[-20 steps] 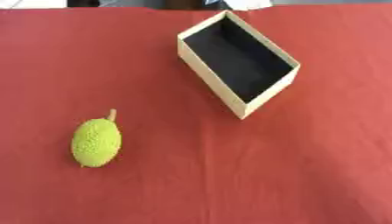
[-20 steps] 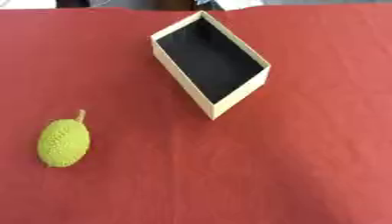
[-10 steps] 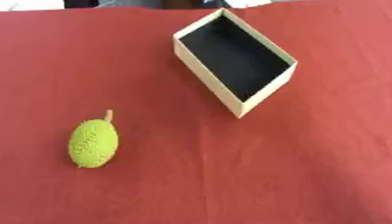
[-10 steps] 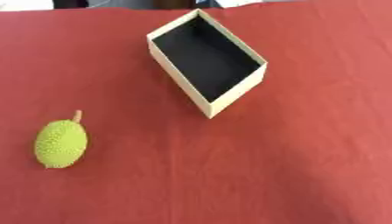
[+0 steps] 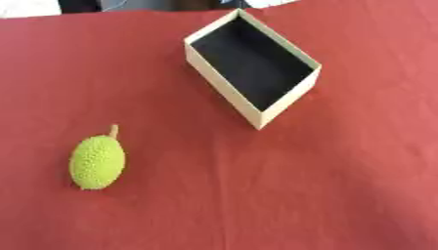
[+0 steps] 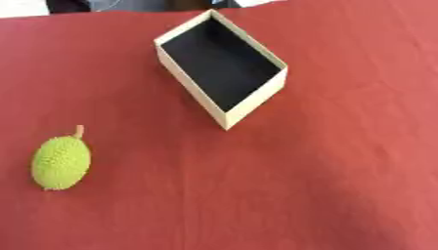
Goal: Pick up objects on the table and place them in the box.
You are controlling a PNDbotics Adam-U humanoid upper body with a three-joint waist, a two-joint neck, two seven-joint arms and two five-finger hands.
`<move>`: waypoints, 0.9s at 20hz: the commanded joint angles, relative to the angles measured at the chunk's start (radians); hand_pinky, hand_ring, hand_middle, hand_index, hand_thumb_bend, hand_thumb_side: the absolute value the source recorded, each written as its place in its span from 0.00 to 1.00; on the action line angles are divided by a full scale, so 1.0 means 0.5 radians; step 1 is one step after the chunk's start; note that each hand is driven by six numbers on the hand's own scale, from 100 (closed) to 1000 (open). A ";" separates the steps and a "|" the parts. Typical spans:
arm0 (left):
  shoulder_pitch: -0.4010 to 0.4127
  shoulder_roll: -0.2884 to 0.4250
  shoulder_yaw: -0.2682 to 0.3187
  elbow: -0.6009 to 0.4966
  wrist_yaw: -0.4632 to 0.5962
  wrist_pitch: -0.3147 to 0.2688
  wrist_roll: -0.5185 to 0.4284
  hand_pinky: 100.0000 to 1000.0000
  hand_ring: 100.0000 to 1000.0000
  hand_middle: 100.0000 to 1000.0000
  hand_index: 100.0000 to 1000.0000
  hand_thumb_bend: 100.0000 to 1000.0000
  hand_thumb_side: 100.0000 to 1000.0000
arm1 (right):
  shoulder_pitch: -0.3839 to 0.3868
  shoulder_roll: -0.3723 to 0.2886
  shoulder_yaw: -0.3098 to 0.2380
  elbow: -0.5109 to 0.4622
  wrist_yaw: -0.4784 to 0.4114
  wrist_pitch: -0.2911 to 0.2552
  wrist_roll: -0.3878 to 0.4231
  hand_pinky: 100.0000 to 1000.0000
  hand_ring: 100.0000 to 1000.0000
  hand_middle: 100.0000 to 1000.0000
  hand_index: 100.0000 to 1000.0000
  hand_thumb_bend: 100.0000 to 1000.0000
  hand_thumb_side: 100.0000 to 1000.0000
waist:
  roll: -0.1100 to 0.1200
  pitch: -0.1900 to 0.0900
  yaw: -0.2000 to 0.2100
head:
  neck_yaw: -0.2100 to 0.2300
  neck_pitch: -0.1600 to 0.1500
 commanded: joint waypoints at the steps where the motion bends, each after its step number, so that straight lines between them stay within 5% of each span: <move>1: 0.013 0.109 -0.029 0.044 0.076 -0.327 -0.347 0.70 0.67 0.65 0.80 0.00 0.74 | -0.015 -0.055 -0.005 -0.034 0.004 0.006 0.006 0.80 0.75 0.49 0.72 0.00 0.58 | 0.011 -0.047 0.001 | -0.016 0.010; 9: 0.007 0.210 -0.079 0.137 0.204 -0.329 -0.508 0.70 0.67 0.65 0.78 0.00 0.71 | -0.013 -0.059 -0.004 -0.034 -0.003 0.012 0.011 0.80 0.75 0.49 0.72 0.00 0.58 | 0.023 -0.060 -0.004 | -0.046 0.022; 18: 0.119 0.607 -0.219 0.198 0.238 -0.329 -0.689 0.70 0.69 0.67 0.81 0.00 0.72 | -0.017 -0.084 0.003 -0.034 -0.012 0.011 0.024 0.80 0.75 0.49 0.72 0.00 0.57 | 0.049 -0.076 -0.016 | -0.082 0.035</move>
